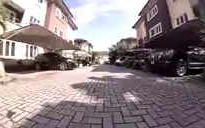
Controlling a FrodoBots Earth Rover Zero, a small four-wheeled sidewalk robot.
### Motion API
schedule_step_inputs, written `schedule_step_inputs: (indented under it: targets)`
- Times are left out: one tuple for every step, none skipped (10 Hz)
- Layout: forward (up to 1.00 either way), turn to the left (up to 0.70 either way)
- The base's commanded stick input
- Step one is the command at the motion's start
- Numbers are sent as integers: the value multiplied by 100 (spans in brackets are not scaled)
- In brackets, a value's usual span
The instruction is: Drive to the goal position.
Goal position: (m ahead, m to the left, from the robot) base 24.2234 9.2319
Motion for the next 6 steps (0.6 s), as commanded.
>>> schedule_step_inputs:
  targets:
    - [69, 3]
    - [69, 3]
    - [69, 3]
    - [69, 3]
    - [69, 3]
    - [69, 3]
